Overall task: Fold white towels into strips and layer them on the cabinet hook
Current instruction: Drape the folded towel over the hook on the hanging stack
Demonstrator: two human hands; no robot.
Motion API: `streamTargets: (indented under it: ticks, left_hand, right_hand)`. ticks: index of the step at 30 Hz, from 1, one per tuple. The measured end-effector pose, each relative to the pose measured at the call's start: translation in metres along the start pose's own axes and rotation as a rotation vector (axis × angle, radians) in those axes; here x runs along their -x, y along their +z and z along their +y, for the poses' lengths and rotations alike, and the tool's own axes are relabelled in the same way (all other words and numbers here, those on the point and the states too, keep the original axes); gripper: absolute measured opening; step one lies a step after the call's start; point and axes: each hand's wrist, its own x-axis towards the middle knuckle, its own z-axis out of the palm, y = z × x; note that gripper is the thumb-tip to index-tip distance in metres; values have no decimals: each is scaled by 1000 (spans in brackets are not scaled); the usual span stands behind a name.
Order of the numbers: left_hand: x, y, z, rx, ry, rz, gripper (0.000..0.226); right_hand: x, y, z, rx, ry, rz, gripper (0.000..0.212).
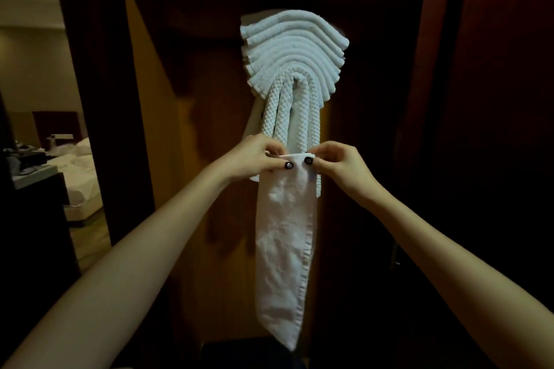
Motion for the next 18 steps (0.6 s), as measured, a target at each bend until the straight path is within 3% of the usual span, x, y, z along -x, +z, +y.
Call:
streamTargets:
  ticks: [3,10,14,18]
  left_hand:
    - [5,1,1,-18,3,36,14]
    - [14,2,13,42,-1,77,15]
    - [23,5,16,236,31,135,17]
    - [35,8,22,374,126,160,20]
  right_hand:
    - [3,0,1,-29,36,-27,1]
    - [10,3,2,-114,27,-20,16]
    - [14,5,1,-294,81,-52,10]
    - [14,7,-6,-316,56,-72,7]
